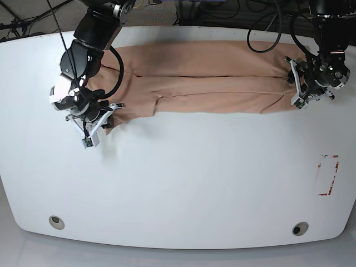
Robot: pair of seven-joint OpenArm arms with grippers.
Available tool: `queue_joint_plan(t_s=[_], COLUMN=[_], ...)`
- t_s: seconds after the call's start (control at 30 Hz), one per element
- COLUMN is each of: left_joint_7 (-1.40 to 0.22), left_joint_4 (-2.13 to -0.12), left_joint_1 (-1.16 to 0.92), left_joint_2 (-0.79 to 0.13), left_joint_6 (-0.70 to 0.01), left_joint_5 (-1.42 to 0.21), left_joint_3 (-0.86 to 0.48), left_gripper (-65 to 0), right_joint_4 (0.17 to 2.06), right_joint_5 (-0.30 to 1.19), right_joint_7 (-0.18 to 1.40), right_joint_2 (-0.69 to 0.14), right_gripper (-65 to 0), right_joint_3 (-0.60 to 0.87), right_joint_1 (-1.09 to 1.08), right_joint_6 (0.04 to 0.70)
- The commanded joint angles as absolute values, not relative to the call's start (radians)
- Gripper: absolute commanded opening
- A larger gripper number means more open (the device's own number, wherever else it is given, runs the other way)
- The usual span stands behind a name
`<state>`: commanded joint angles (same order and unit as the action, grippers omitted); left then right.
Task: Fold the T-shirt properly
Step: 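Pull the folded shirt with the right gripper toward its collar end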
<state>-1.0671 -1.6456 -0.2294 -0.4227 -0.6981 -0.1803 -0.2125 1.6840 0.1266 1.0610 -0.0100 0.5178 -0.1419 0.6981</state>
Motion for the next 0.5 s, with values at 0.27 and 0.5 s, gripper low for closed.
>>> queue_joint_plan(t_s=[0.27, 0.5], left_joint_7=[-1.067, -1.067], left_joint_4=[-1.646, -1.646], left_joint_1=[-0.229, -0.229], left_joint_2=[-0.424, -0.426], left_joint_6=[-0.698, -0.698], left_joint_5=[-0.18, -0.18], left_joint_3=[-0.213, -0.213], left_gripper=[-40.6, -40.6], right_joint_4=[1.853, 1.951], right_joint_5=[0.127, 0.128], right_joint_7=[1.156, 1.181], right_joint_2=[-0.01, -0.005], right_gripper=[-65.0, -65.0], right_joint_3=[0.519, 0.519], right_joint_1=[-0.058, 0.042], right_joint_6=[0.698, 0.698])
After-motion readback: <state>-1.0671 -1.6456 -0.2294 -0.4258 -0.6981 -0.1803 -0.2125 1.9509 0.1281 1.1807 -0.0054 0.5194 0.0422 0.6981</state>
